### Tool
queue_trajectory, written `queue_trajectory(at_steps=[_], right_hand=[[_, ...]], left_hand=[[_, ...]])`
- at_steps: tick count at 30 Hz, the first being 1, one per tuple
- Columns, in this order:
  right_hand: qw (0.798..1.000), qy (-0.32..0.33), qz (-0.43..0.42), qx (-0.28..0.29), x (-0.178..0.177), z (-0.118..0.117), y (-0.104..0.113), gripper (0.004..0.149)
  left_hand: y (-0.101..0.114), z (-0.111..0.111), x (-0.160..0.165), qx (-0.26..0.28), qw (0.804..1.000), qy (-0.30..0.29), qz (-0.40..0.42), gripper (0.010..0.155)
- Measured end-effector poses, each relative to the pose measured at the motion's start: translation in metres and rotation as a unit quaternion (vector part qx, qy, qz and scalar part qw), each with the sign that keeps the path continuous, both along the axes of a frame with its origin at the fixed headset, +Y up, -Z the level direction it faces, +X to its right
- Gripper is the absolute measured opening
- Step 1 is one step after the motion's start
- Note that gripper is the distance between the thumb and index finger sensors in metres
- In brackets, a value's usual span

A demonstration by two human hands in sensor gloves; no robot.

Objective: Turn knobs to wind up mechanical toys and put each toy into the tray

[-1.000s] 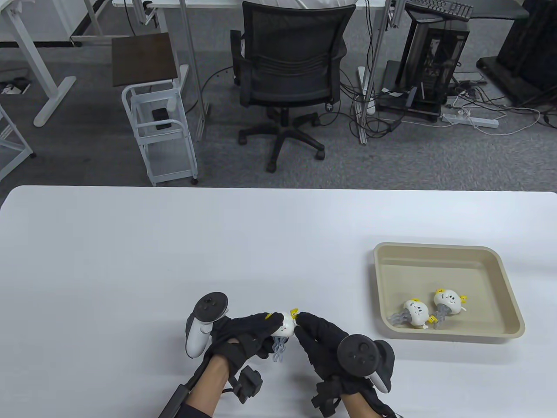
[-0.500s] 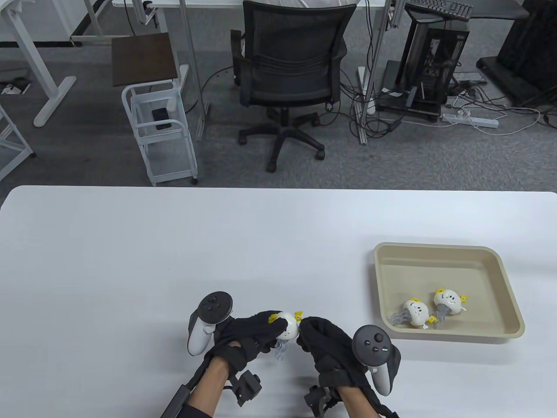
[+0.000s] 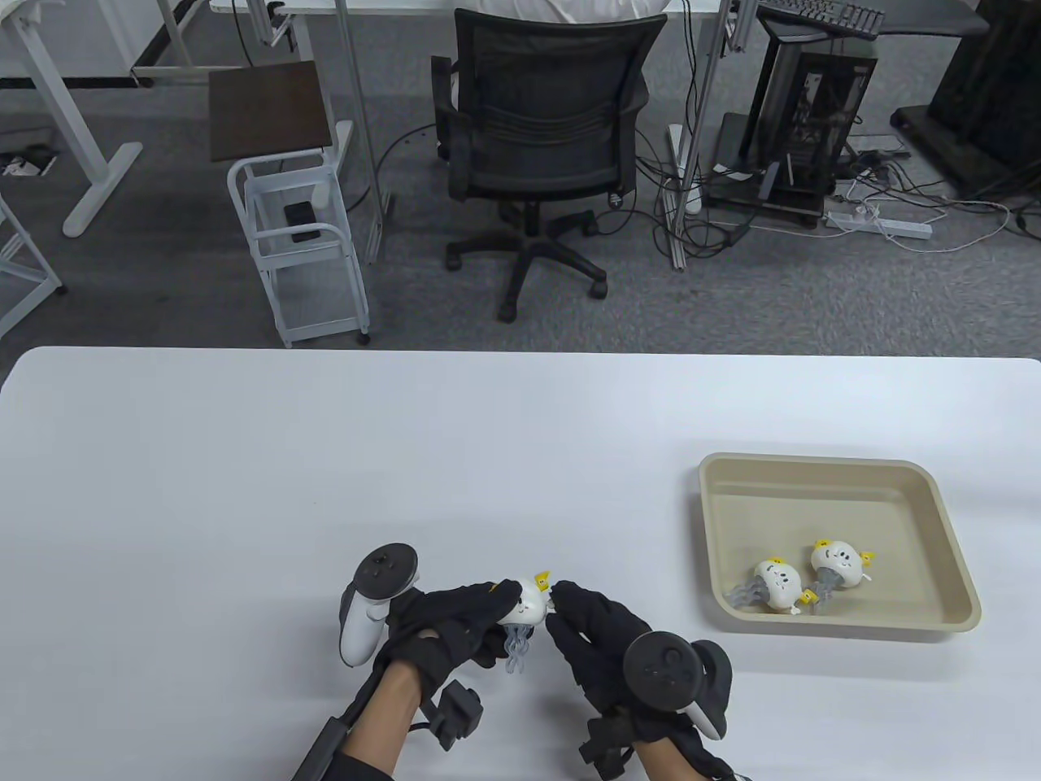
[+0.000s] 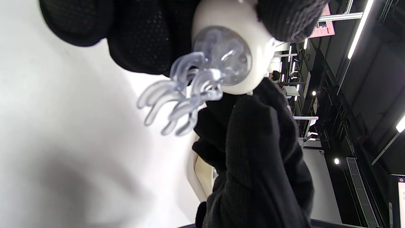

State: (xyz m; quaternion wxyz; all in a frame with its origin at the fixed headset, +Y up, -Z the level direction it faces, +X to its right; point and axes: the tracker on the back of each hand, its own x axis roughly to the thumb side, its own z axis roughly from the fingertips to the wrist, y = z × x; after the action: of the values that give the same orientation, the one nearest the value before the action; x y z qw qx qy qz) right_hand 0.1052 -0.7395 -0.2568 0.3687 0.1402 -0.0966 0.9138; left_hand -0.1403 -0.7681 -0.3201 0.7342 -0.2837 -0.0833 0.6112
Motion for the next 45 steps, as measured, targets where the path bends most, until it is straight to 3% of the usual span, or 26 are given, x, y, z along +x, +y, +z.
queue_trajectory(at_steps=[3,7,14,17,22,27,36,39,43,45], right_hand=[[1.000,-0.010,-0.020,-0.003,0.004,-0.001,0.000,0.041],[0.992,-0.019,-0.108,-0.060,0.010,-0.004,-0.007,0.038],[0.955,-0.030,-0.245,-0.162,0.018,-0.008,-0.018,0.039],[0.963,-0.035,-0.217,-0.158,0.017,-0.009,-0.017,0.039],[0.994,-0.009,-0.091,-0.052,0.010,-0.004,-0.004,0.052],[1.000,0.007,-0.015,0.000,0.003,0.000,0.003,0.049],[0.999,0.009,0.027,0.040,0.001,0.002,0.006,0.041],[1.000,-0.011,-0.002,0.026,0.003,0.001,0.005,0.038],[0.983,-0.016,-0.157,-0.089,0.012,-0.006,-0.006,0.039],[0.981,-0.017,-0.163,-0.100,0.013,-0.007,-0.009,0.039]], left_hand=[[0.001,0.002,0.004,0.003,1.000,-0.008,0.001,0.078],[0.003,0.003,0.009,0.022,1.000,-0.021,0.000,0.077],[0.009,0.004,0.013,0.073,0.997,-0.038,-0.001,0.075],[0.008,0.004,0.012,0.069,0.997,-0.033,-0.013,0.075],[0.008,0.003,0.008,0.052,0.998,-0.019,0.003,0.077],[0.006,0.003,0.005,0.032,0.999,-0.011,0.003,0.077],[0.005,0.003,0.005,0.014,1.000,-0.015,0.022,0.077],[0.007,0.004,0.008,0.028,0.999,-0.019,0.020,0.077],[0.010,0.004,0.011,0.059,0.997,-0.032,0.027,0.075],[0.011,0.003,0.012,0.076,0.996,-0.043,0.016,0.074]])
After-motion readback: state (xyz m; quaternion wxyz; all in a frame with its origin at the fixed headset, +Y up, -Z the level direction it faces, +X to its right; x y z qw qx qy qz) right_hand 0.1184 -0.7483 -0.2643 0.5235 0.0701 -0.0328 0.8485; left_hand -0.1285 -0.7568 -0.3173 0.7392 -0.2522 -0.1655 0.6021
